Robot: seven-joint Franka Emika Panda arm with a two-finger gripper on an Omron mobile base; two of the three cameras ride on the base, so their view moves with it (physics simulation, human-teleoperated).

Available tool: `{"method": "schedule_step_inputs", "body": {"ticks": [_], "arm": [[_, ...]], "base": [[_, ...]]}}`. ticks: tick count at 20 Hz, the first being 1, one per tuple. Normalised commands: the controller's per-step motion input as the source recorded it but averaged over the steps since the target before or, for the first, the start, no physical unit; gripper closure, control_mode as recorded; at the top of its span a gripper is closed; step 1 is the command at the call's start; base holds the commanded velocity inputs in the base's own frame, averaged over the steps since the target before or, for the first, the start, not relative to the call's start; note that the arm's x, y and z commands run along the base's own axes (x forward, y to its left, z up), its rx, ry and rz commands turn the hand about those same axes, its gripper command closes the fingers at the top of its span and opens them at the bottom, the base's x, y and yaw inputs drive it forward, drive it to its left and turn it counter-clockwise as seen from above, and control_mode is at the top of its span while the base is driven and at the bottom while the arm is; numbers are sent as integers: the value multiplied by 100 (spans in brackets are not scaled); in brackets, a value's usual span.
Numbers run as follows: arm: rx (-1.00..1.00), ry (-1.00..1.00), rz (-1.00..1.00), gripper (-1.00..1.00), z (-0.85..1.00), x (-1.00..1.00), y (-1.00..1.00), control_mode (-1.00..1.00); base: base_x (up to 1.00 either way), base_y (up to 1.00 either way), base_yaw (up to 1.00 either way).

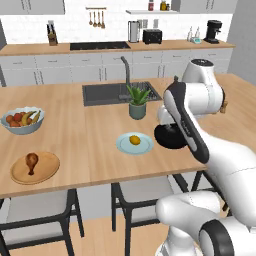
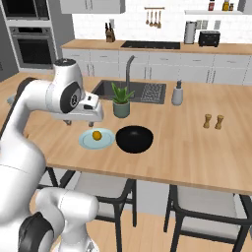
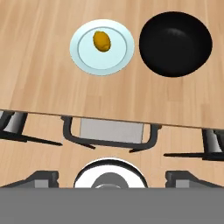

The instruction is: Pick the chicken drumstick and lemon from their plates and place them in the bowl. Then put the bowl in the fridge.

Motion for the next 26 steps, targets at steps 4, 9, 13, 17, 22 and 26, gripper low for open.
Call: {"method": "schedule_step_inputs", "body": {"ticks": [4,9,13,17,22,26], "arm": [[-2,0,7,-100,-32,33,15,-100],[0,7,7,-100,-38,73,16,-100],[0,6,5,-100,-33,67,26,-100],[0,2,2,-100,-30,60,19,-100],[0,2,3,-100,-46,47,11,-100],[0,2,6,-100,-51,55,2,-100]], "base": [[0,0,0],[0,0,0],[0,0,0],[0,0,0],[0,0,0],[0,0,0]]}}
